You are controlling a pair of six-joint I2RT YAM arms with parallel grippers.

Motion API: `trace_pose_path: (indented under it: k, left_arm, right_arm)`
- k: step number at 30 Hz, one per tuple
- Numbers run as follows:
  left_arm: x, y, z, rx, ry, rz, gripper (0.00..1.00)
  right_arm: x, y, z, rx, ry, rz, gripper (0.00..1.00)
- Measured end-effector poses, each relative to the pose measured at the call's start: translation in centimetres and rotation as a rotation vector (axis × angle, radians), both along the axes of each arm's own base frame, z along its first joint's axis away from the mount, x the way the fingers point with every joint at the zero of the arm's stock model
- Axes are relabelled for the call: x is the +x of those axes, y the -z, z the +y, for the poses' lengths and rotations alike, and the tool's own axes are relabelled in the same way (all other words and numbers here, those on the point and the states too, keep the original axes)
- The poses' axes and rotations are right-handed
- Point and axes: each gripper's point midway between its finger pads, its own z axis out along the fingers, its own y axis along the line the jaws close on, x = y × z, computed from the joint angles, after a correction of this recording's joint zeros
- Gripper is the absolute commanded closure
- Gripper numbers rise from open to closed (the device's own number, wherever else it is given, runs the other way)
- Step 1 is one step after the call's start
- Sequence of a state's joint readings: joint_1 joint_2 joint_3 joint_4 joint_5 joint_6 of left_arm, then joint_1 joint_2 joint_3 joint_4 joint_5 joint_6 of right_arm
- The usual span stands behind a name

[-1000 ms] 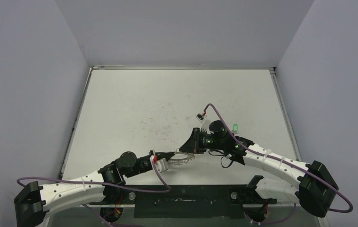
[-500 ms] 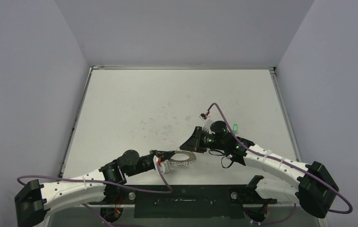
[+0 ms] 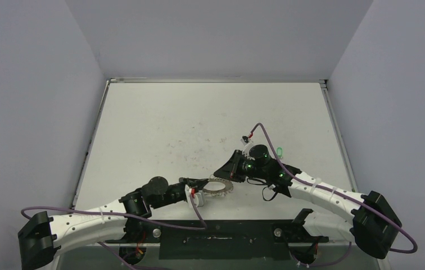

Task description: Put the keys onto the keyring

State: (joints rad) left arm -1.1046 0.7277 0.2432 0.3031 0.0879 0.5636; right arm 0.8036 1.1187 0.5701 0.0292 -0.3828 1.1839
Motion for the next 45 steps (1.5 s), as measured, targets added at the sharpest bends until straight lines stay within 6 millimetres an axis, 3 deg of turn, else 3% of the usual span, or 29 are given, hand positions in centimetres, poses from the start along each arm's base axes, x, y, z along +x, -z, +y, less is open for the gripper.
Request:
trace_pose_path:
  k: [10,17,22,24,28,29,34,36,45]
  left_arm:
    - [-0.1,-0.3,0.5,-0.015,-0.006,-0.008,1.00]
    - [-0.5,0.4,1.8,-0.075,-0.041,0.023,1.00]
    - [-0.4,0.5,2.0,-0.111,-0.065,0.054,1.00]
    - [-0.4,0.4,2.0,-0.120,-0.067,0.059,1.00]
    - [-0.6,0.3,2.0,-0.126,-0.056,0.056,1.00]
    - [-0.8,0.2,2.0,-0.126,-0.047,0.054,1.00]
    - [-1.6,0.3,2.0,-0.111,0.001,0.041,1.00]
    - [-1.9,0.4,2.1,-0.102,0.015,0.040,1.00]
    - [-2.5,0.6,2.1,-0.087,0.046,0.043,1.00]
  right_arm:
    - [0.0,0.5,0.1,0.067,0.067,0.082,1.00]
    - [2.0,3.2,-2.4,0.016,0.223,0.114,1.00]
    - [2.1,2.6,-2.4,0.027,0.212,0.076,1.00]
    - [2.0,2.3,-2.3,0.020,0.182,0.032,0.87]
    - [2.2,0.8,-2.2,-0.041,0.094,-0.086,0.47]
    - [2.3,-0.1,-2.2,-0.069,0.054,-0.145,0.44]
    - [2.4,-4.7,-1.4,-0.110,-0.149,-0.419,0.39]
    - [1.6,-5.6,-1.1,-0.107,-0.249,-0.520,0.38]
    - [-5.0,-4.4,0.1,-0.158,-0.758,-0.929,0.31]
